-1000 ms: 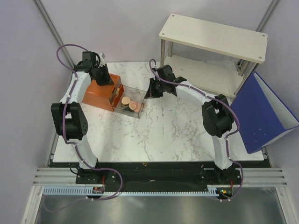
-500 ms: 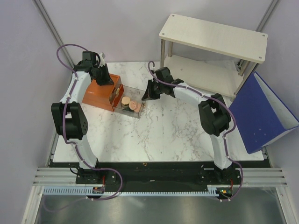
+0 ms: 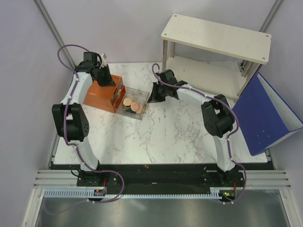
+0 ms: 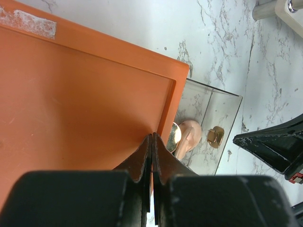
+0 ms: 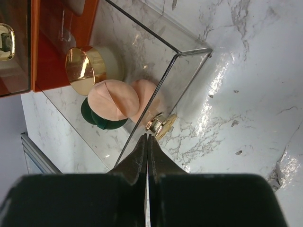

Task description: Organize the makeup

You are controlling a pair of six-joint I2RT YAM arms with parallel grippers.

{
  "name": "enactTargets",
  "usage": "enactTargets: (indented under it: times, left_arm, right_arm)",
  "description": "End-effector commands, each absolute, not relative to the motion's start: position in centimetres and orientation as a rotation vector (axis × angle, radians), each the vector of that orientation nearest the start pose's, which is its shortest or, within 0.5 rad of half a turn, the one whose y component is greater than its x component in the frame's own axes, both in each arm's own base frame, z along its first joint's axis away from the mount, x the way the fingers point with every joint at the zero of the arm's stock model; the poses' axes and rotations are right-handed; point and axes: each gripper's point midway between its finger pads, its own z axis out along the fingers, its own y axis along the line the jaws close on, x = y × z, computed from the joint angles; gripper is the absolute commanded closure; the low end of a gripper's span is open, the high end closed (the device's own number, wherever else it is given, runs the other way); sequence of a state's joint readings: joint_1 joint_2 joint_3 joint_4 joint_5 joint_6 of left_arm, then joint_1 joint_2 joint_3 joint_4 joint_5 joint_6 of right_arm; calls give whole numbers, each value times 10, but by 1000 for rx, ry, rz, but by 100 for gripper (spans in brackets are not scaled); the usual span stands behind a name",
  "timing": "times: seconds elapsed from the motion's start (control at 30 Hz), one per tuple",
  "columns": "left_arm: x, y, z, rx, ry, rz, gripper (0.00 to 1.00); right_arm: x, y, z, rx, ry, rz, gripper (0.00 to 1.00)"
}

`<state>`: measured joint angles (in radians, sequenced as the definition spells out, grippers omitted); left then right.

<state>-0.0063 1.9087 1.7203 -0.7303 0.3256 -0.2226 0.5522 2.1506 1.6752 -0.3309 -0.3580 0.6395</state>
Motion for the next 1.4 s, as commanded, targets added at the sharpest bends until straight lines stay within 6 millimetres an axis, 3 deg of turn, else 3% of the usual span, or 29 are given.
enactTargets:
  times: [0.0,0.17,0.27,0.47,0.63,0.7,0.77,0.93,1.03,1.1,1.37]
  left_arm:
    - [415,-95,104,-126,2783,-632,97]
    - [415,-96,103,-126,2784,-634,97]
    - [414,-96,102,-128,2789,-634,97]
    - [410,-96,100,-131,2798,-633,97]
    - [408,-96,97,-137,2809,-634,97]
    - [406,-96,95,-137,2813,-634,97]
    - [407,-95,95,-138,2814,-627,97]
    - [407,-96,96,-142,2812,-637,97]
    - [408,-96,95,-136,2812,-634,97]
    - [408,-95,95,-132,2810,-631,97]
    - [413,-93,110,-113,2766,-610,97]
  right_arm:
    - [421,361,81,-89,2550,962,100]
    - [427,375,82,-120,2530,1008,100]
    - [431,396,80,-136,2527,1086,100]
    - [438,457,94,-187,2437,1311,100]
    - [444,507,113,-95,2330,1570,100]
    - [444,519,111,-60,2302,1650,100]
    - [443,535,127,2,2232,1779,100]
    - [432,566,125,81,2208,1931,100]
    - [425,572,122,99,2211,1963,100]
    - [422,566,123,112,2225,1953,100]
    - [436,497,143,92,2225,1704,100]
